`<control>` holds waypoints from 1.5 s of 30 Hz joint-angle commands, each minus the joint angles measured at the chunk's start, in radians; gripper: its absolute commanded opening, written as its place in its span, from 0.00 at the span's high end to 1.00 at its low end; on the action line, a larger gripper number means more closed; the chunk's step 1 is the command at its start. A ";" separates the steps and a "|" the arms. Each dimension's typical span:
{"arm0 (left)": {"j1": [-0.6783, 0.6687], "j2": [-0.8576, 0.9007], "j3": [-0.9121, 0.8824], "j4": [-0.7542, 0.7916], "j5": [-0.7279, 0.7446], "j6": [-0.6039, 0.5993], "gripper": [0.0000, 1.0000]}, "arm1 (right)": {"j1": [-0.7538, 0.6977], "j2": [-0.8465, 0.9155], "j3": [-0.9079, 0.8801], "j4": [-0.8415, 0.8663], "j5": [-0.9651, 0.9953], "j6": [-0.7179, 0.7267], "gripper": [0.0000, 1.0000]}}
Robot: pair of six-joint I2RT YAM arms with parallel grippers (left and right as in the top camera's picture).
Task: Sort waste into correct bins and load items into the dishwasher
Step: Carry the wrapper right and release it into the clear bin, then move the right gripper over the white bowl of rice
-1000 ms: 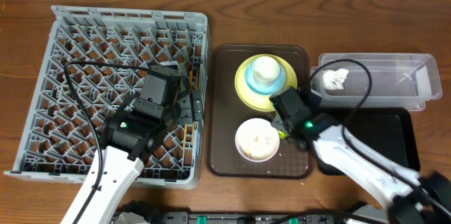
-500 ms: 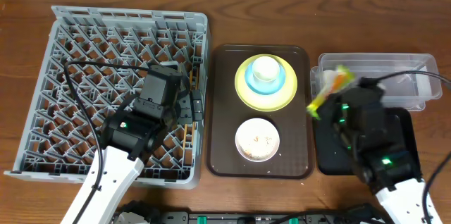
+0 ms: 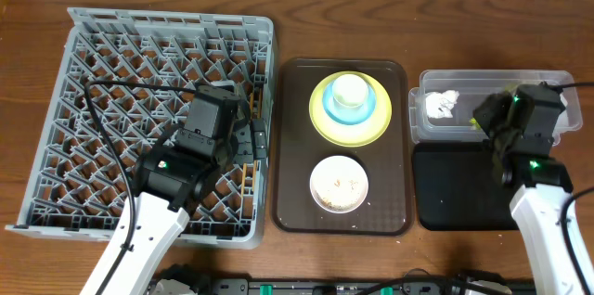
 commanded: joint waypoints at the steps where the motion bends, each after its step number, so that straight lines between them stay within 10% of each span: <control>1: -0.001 0.001 0.015 -0.004 0.002 0.002 0.07 | -0.018 0.018 -0.002 0.011 -0.059 -0.095 0.18; 6: -0.001 0.001 0.015 -0.004 0.002 0.002 0.07 | -0.039 -0.009 0.063 -0.126 -0.125 -0.190 0.02; 21: -0.001 0.001 0.015 -0.004 0.002 0.002 0.07 | -0.042 0.008 0.747 -1.181 -0.365 -0.483 0.01; 30: -0.001 0.001 0.015 -0.004 0.002 0.002 0.07 | 0.036 -0.003 0.695 -1.188 -0.627 -0.533 0.06; 33: -0.001 0.001 0.015 -0.004 0.002 0.002 0.07 | 0.083 -0.003 0.660 -1.167 -0.626 -0.484 0.75; 34: -0.001 0.001 0.015 -0.004 0.002 0.002 0.07 | 0.100 -0.003 0.641 -1.164 -0.626 -0.466 0.83; 45: -0.001 0.001 0.015 -0.004 0.002 0.002 0.07 | 0.375 -0.003 0.349 -0.928 -0.625 -0.269 0.60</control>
